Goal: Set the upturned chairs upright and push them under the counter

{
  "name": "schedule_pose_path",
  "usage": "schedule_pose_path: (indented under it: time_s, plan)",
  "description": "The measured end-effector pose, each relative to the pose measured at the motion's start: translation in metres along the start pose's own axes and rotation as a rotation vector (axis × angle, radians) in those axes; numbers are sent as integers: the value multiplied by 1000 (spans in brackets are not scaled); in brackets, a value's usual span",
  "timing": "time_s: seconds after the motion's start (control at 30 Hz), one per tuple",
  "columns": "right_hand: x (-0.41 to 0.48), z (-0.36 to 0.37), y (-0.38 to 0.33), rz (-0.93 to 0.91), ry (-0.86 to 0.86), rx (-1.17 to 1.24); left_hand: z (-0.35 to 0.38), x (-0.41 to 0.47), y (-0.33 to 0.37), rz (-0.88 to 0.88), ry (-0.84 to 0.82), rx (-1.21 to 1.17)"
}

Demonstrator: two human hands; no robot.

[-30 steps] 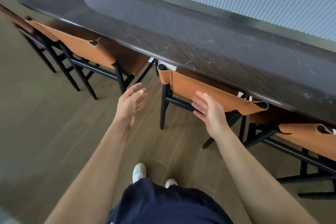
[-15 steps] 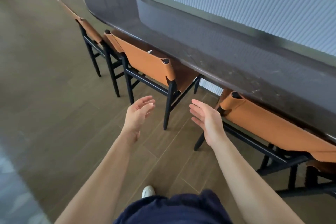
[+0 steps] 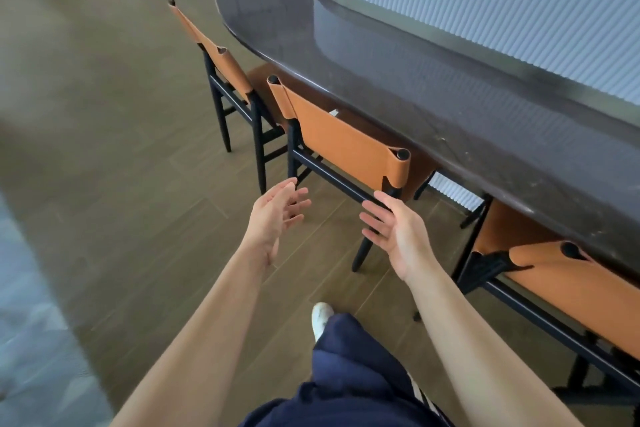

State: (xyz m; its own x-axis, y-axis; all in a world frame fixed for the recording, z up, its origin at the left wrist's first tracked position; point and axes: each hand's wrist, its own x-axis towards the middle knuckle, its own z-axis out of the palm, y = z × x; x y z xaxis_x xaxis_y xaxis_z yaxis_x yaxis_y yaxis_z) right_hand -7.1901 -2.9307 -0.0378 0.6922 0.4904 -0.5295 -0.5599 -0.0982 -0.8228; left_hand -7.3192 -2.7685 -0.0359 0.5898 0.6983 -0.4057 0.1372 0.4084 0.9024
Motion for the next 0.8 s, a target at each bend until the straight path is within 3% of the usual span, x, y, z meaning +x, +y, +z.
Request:
schedule_pose_path:
  time_s: [0.43,0.8]
  plan:
    - [148,69,-43,218,6,172,-3,166,55,-205,32,-51]
    - [222,88,-69,306,286,584,27,280,84,-475,-84,-183]
